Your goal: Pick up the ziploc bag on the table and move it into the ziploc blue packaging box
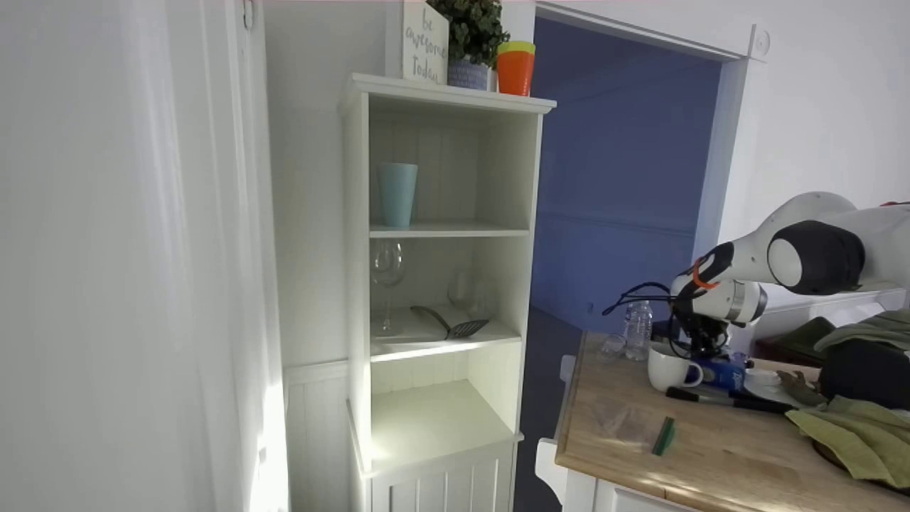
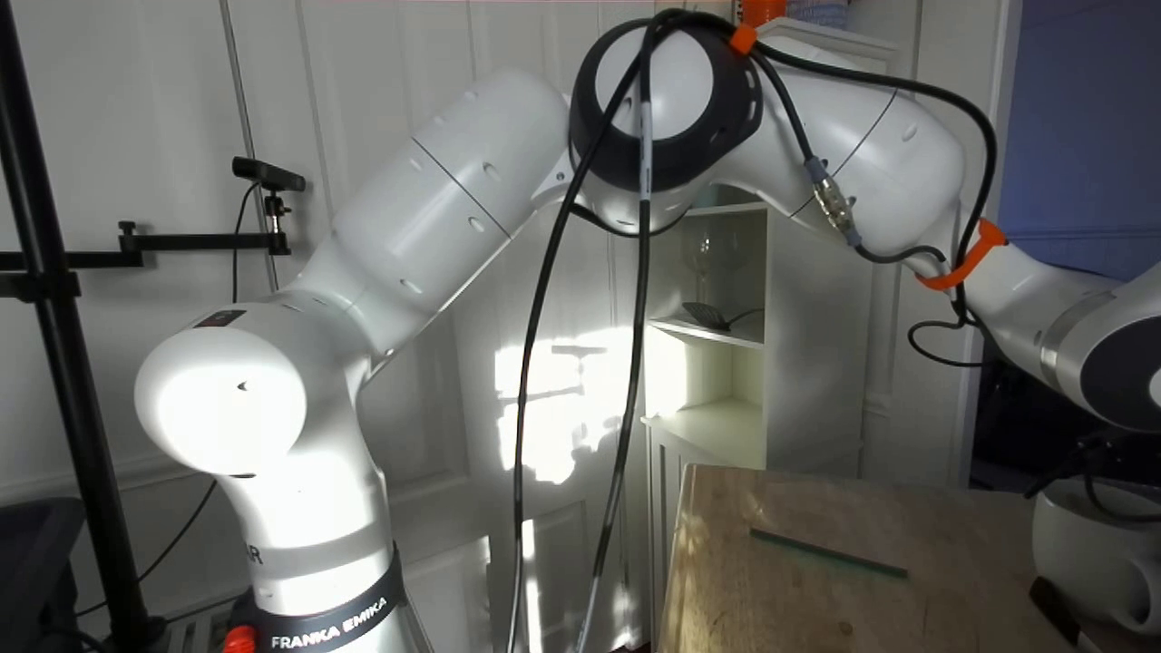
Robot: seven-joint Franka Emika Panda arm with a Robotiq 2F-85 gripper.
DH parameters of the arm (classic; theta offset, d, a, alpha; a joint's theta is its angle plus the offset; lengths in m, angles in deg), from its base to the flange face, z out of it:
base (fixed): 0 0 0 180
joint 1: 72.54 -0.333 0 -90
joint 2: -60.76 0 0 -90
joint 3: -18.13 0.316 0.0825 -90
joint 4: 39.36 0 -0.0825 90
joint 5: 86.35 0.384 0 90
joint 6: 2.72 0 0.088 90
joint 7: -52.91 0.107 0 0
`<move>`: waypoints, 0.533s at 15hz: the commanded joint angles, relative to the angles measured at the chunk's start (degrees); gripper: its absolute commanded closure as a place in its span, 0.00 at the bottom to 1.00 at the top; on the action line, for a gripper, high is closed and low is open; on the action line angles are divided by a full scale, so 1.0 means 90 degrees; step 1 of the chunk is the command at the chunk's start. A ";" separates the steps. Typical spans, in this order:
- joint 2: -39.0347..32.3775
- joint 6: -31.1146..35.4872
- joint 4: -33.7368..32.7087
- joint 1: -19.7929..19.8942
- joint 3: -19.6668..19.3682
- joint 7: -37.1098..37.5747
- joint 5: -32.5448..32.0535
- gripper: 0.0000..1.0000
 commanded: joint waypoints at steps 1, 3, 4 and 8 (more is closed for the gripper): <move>0.0138 -0.0314 -0.0230 0.0086 0.0024 0.0099 -0.0092 0.37; 0.0214 -0.0566 -0.0334 0.0104 0.0008 0.0116 -0.0123 0.24; 0.0222 -0.0687 -0.0392 0.0117 0.0006 0.0120 -0.0136 0.16; 0.0275 -0.1146 -0.0503 0.0126 -0.0047 0.0148 -0.0226 0.51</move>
